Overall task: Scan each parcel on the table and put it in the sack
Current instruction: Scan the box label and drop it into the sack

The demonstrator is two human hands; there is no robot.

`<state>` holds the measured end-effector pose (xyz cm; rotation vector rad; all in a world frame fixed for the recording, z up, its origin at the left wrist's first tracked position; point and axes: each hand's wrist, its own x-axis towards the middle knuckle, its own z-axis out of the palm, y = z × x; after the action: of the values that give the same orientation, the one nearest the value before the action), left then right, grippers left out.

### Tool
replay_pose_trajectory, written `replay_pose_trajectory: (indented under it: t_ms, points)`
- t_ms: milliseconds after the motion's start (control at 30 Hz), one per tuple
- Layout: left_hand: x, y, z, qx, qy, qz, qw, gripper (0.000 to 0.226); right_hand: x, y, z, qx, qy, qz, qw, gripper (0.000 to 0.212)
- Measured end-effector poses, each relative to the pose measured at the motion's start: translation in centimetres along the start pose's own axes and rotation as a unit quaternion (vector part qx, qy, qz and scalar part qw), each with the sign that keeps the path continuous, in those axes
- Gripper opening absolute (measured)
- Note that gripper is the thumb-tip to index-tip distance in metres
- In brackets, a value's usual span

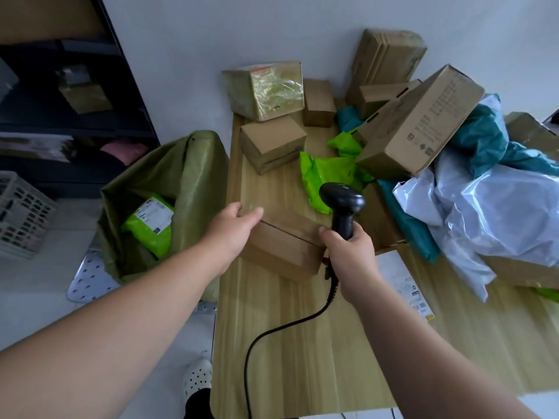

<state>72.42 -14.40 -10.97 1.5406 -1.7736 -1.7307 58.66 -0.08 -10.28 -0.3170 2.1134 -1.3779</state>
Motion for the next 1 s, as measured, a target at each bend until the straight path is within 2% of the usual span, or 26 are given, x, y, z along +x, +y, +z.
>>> replay_pose_trajectory:
  t_ms: [67, 233, 333, 433, 667, 833, 933, 1000]
  points:
    - [-0.2, 0.1, 0.2, 0.023, -0.008, 0.006, 1.000, 0.064, -0.3, 0.1, -0.1, 0.019, 0.001, -0.006, 1.000, 0.011]
    - [-0.8, -0.4, -0.1, 0.022, 0.005, 0.071, 0.997, 0.040, -0.7, 0.1, -1.0, 0.088, 0.015, -0.023, 0.996, 0.008]
    - [-1.2, -1.2, 0.0, 0.025, -0.018, 0.058, 0.998, 0.033, -0.8, 0.7, -1.2, 0.063, 0.012, -0.019, 0.998, 0.008]
    - [-1.1, -1.9, 0.2, 0.033, -0.003, 0.030, 0.999, 0.028, -0.9, 1.8, -1.2, 0.032, 0.010, 0.000, 0.999, 0.009]
    - [-0.1, -1.8, 0.5, 0.052, 0.001, -0.004, 0.999, 0.047, -0.4, 3.1, -1.4, 0.024, 0.005, 0.008, 1.000, 0.010]
    - [0.1, -1.5, 1.4, 0.095, -0.008, -0.039, 0.995, 0.033, 0.2, 3.2, -1.3, 0.016, -0.009, 0.015, 1.000, 0.009]
    - [-0.4, -1.5, 1.7, 0.128, -0.019, -0.080, 0.988, 0.048, 0.9, 2.8, -1.8, -0.005, -0.002, 0.003, 1.000, 0.010]
    - [-0.2, -1.3, 1.7, 0.225, 0.044, -0.042, 0.973, 0.066, 1.2, 2.6, -2.1, -0.014, 0.006, -0.002, 1.000, 0.012]
